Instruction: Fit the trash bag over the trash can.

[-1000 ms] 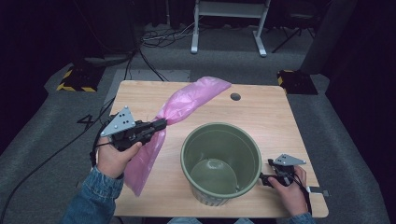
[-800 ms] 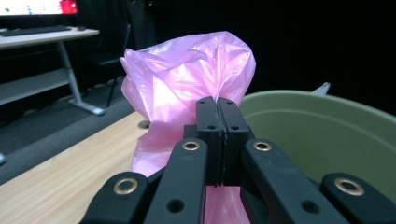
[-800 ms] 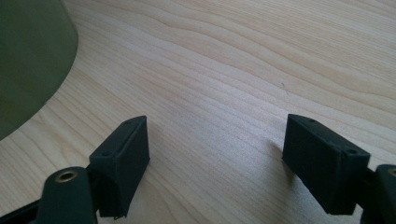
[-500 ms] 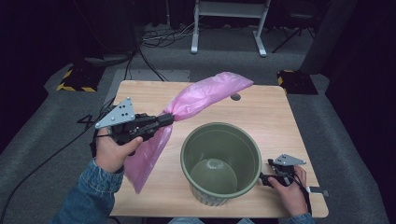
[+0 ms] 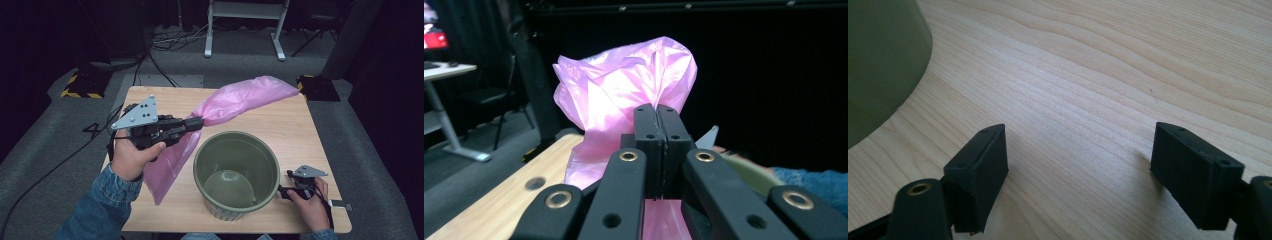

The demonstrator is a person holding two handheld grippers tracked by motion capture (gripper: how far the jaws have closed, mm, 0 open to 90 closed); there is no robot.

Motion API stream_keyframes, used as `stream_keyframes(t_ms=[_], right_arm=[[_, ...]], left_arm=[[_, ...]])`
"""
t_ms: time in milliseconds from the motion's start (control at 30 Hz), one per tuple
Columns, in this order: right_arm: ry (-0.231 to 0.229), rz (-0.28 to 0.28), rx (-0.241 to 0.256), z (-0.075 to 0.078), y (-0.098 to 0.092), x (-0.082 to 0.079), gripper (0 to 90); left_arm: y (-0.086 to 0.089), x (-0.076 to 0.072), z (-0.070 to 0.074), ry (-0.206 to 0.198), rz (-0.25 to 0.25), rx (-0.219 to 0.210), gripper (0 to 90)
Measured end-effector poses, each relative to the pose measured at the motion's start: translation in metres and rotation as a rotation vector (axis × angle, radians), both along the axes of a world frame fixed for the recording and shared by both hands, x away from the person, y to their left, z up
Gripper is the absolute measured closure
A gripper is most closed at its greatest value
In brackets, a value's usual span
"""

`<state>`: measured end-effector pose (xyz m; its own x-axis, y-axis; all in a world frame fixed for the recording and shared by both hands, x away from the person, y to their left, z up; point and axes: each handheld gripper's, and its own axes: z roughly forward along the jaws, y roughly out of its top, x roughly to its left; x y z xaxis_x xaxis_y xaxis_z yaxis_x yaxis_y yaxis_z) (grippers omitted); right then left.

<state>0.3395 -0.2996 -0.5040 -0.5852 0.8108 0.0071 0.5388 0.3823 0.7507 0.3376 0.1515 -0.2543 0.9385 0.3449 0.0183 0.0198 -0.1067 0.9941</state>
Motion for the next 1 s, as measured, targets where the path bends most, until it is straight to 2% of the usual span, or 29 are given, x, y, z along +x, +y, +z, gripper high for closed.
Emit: stream_keyframes(t_ms=[133,500,700,1000], right_arm=[[0.000,0.000,0.000,0.000,0.000,0.000,23.0],[0.000,0.003,0.000,0.000,0.000,0.000,23.0],[0.001,0.004,-0.002,0.000,-0.001,0.000,23.0],[0.002,0.004,0.000,0.000,-0.002,-0.001,23.0]], left_arm=[[-0.017,-0.002,0.012,-0.016,-0.037,-0.004,89.3],[-0.050,-0.003,0.027,-0.042,-0.092,-0.011,89.3],[-0.074,-0.002,0.036,-0.080,-0.138,-0.053,89.3],[-0.098,0.002,0.039,-0.090,-0.175,-0.091,89.3]])
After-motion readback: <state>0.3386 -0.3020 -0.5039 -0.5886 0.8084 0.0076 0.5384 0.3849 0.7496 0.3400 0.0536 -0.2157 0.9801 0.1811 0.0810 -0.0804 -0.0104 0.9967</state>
